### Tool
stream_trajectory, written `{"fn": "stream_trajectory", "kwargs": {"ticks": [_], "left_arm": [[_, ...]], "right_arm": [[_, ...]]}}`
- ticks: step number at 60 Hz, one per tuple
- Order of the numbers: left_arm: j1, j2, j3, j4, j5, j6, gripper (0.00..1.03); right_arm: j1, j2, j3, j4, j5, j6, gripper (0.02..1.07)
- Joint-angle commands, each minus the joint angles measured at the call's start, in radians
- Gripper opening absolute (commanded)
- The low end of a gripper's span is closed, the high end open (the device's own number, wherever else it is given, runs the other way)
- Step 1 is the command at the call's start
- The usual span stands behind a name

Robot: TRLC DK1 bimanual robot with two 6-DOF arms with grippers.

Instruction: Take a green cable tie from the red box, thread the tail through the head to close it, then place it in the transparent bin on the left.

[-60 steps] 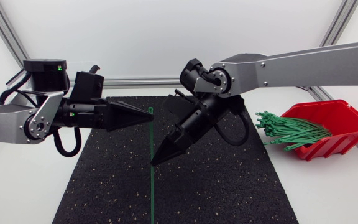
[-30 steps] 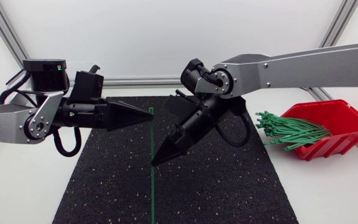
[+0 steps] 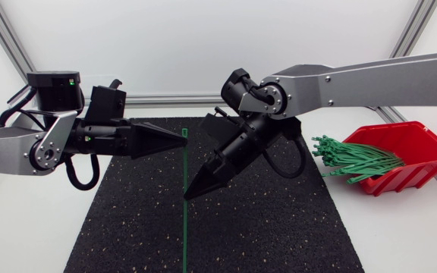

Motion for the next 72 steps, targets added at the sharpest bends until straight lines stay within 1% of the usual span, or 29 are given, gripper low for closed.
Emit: {"fn": "stream_trajectory", "kwargs": {"ticks": [1,12,23,29,30,31,34,37,41,43,46,48,52,54,58,61,64,67,72], "left_arm": [[0.006,0.019,-0.022,0.014,0.0,-0.03,0.07],[0.005,0.021,-0.022,0.016,-0.006,-0.031,0.04],[-0.004,0.025,-0.022,0.02,-0.01,-0.044,0.04],[-0.006,0.016,-0.016,0.022,-0.024,-0.057,0.03],[-0.004,0.013,-0.014,0.023,-0.024,-0.062,0.03],[-0.006,0.009,-0.013,0.023,-0.026,-0.068,0.03],[-0.006,0.009,-0.003,0.026,-0.027,-0.131,0.03],[-0.006,-0.002,0.001,0.045,-0.027,-0.154,0.03],[-0.003,-0.033,0.006,0.048,-0.029,-0.16,0.03],[-0.001,-0.047,0.01,0.048,-0.029,-0.163,0.03],[0.0,-0.06,0.017,0.048,-0.029,-0.174,0.03],[0.002,-0.07,0.023,0.048,-0.027,-0.177,0.03],[0.006,-0.08,0.03,0.046,-0.027,-0.179,0.04],[0.006,-0.08,0.037,0.045,-0.027,-0.185,0.04],[0.002,-0.082,0.047,0.039,-0.026,-0.189,0.04],[-0.001,-0.082,0.058,0.035,-0.026,-0.205,0.04],[-0.004,-0.08,0.072,0.032,-0.027,-0.219,0.04],[-0.004,-0.077,0.084,0.032,-0.027,-0.226,0.04],[-0.011,-0.073,0.103,0.031,-0.035,-0.234,0.04]], "right_arm": [[-0.004,-0.021,-0.026,0.002,0.005,0.015,0.08],[-0.004,-0.021,-0.029,0.005,0.005,0.015,0.08],[-0.001,-0.027,-0.032,0.009,0.005,0.015,0.08],[-0.012,-0.053,-0.042,0.032,0.007,0.026,0.09],[-0.015,-0.062,-0.04,0.03,0.01,0.026,0.12],[-0.02,-0.07,-0.04,0.032,0.013,0.026,0.18],[-0.032,-0.095,-0.04,0.03,0.026,0.027,0.4],[-0.038,-0.115,-0.035,0.019,0.043,0.034,0.61],[-0.047,-0.138,-0.034,0.01,0.086,0.052,0.84],[-0.052,-0.15,-0.038,0.009,0.094,0.05,0.92],[-0.059,-0.168,-0.045,0.009,0.111,0.05,0.97],[-0.067,-0.177,-0.046,0.007,0.117,0.05,0.99],[-0.089,-0.191,-0.046,-0.008,0.129,0.038,1.0],[-0.098,-0.2,-0.049,-0.014,0.134,0.02,1.02],[-0.104,-0.228,-0.052,-0.025,0.138,-0.052,1.03],[-0.092,-0.239,-0.046,-0.041,0.203,-0.117,1.03],[-0.069,-0.242,-0.042,-0.094,0.286,-0.149,1.03],[-0.066,-0.239,-0.037,-0.13,0.301,-0.16,1.03],[-0.084,-0.234,-0.037,-0.149,0.306,-0.163,1.03]]}}
